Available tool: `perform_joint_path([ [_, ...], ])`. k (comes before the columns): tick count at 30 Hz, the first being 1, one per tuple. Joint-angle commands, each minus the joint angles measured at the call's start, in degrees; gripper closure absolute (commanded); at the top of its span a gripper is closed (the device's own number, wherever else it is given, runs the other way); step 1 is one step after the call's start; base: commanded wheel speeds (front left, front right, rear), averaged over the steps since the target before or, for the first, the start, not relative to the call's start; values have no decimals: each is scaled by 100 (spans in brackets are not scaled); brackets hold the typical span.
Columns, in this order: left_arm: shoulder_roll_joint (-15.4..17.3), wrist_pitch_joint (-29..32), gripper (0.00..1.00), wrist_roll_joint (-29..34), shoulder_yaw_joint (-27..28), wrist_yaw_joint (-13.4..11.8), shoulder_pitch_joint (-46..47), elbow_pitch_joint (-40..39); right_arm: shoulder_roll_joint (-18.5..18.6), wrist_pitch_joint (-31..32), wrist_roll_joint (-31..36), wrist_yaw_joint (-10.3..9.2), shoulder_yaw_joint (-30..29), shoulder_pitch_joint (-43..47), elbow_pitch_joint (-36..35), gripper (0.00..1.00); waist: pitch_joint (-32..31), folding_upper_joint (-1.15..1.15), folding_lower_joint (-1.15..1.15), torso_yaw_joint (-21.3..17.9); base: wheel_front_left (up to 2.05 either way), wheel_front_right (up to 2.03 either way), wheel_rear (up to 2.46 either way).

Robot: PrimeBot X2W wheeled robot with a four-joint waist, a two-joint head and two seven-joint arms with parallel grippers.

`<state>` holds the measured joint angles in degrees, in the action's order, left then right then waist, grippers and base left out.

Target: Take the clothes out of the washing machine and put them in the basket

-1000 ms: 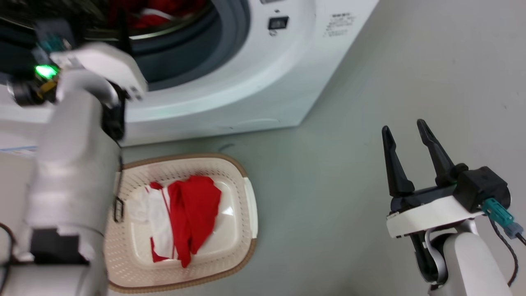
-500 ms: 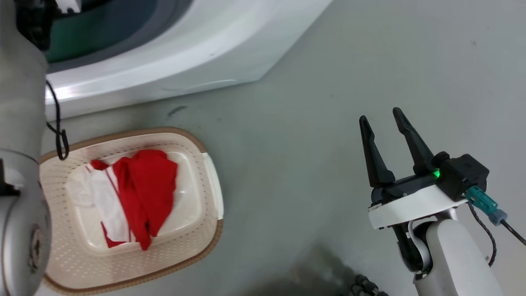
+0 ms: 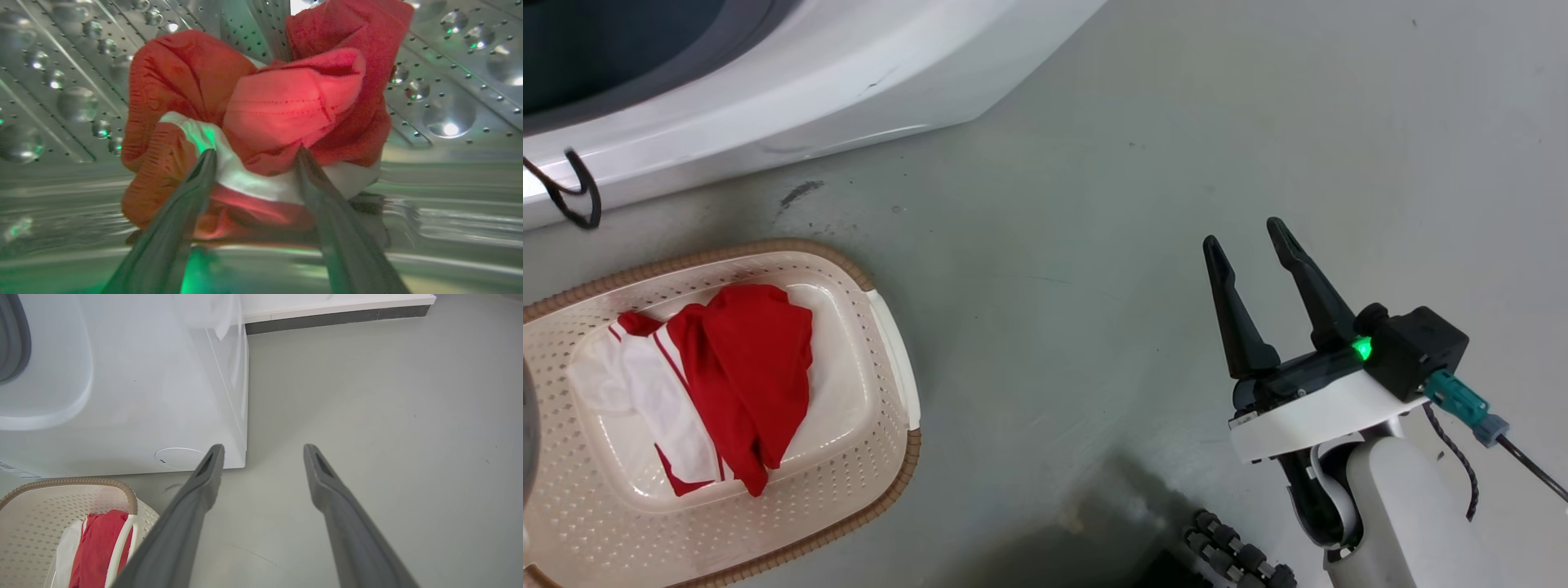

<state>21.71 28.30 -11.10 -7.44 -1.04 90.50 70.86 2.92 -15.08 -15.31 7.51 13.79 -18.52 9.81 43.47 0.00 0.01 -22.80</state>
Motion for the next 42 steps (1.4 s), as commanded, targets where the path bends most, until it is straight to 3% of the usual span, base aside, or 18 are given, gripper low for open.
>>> perform_joint_path([
  [1, 7, 212, 0, -30, -17, -46, -67, 104, -7, -11, -59, -4, 43, 16, -13, 0, 50, 0, -1, -41, 0, 0, 0],
  [2, 12, 258, 53, -51, -8, -77, -63, 102, -7, -11, -94, -4, 69, 21, -3, 0, 59, 0, -1, -49, 0, 0, 0],
  [3, 20, 276, 85, -63, -6, -104, -66, 85, -7, -11, -104, -4, 85, 19, 1, 0, 65, 0, -1, -54, 0, 0, 0],
  [4, 31, 245, 100, -63, -2, -142, -75, 48, -6, -11, -137, -4, 106, 13, -1, 0, 67, 0, -1, -56, 0, 0, 0],
  [11, 123, -290, 100, 43, -119, -363, -266, -365, -6, -12, -192, -4, 128, -76, 36, 0, -97, 0, -1, -14, 0, 0, 0],
  [22, 35, -2536, 100, 136, -306, -506, -1418, -1092, -4, -12, 20, -4, -116, 11, 174, 0, -955, 0, -1, 298, 0, 0, 0],
  [31, -294, -3957, 100, -148, -245, -313, -2533, -872, -2, -12, 284, -4, -299, 371, 438, 0, -2165, 0, -1, 646, 0, 0, 0],
  [37, -421, -4307, 100, -329, -180, -158, -3141, -842, -2, 49, 450, -4, -489, 689, 522, 0, -2843, 0, -1, 850, 0, 0, 0],
  [42, -527, -4356, 100, -430, -68, -51, -3686, -1262, -3, 183, 537, -4, -619, 959, 415, 0, -3286, 0, -1, 1022, 0, 0, 0],
])
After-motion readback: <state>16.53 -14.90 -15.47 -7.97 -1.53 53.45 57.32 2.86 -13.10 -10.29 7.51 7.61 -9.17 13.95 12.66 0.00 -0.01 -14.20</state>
